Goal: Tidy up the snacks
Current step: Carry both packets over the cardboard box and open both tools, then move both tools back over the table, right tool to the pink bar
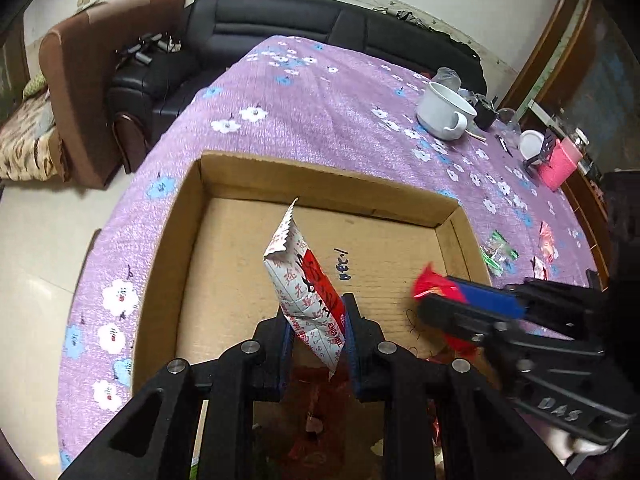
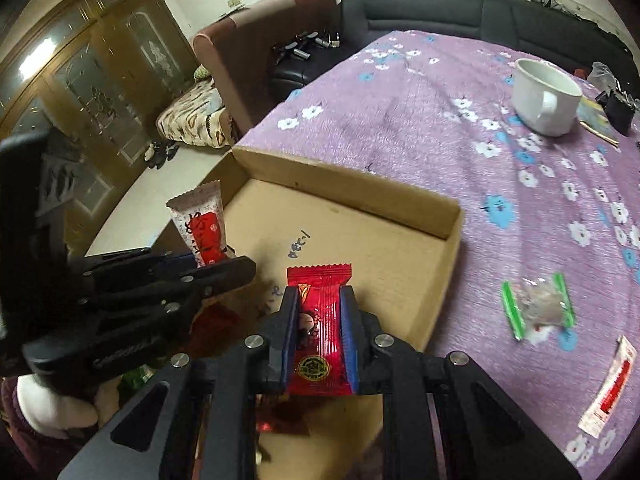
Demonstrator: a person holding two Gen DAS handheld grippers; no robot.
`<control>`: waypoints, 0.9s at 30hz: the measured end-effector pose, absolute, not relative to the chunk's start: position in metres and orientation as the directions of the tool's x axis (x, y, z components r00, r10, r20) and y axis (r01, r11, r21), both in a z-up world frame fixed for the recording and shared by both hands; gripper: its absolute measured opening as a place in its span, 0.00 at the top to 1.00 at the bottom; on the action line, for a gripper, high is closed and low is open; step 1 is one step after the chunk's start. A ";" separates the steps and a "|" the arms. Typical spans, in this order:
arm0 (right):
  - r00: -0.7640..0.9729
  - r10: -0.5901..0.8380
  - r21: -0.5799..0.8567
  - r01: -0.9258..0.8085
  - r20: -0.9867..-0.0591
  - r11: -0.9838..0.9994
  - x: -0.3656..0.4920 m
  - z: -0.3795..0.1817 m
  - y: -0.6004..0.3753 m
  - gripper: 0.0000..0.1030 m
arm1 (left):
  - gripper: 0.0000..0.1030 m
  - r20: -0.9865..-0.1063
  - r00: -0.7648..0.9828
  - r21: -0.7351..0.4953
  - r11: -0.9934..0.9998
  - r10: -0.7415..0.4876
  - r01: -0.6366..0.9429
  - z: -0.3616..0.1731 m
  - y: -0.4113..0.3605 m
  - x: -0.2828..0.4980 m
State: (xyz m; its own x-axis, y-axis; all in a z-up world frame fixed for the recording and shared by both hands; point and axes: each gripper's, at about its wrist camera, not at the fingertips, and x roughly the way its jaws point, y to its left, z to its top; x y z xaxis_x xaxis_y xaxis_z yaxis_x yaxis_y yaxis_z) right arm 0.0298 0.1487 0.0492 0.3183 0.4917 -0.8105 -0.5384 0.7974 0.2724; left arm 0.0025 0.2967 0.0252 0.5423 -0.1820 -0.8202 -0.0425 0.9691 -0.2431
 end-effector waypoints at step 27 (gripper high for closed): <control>0.559 0.416 0.335 -0.247 -0.718 0.909 -0.007 0.096 -0.101 0.56 | 0.13 -0.637 0.579 -0.584 0.809 -0.509 0.068 0.088 0.226 -0.059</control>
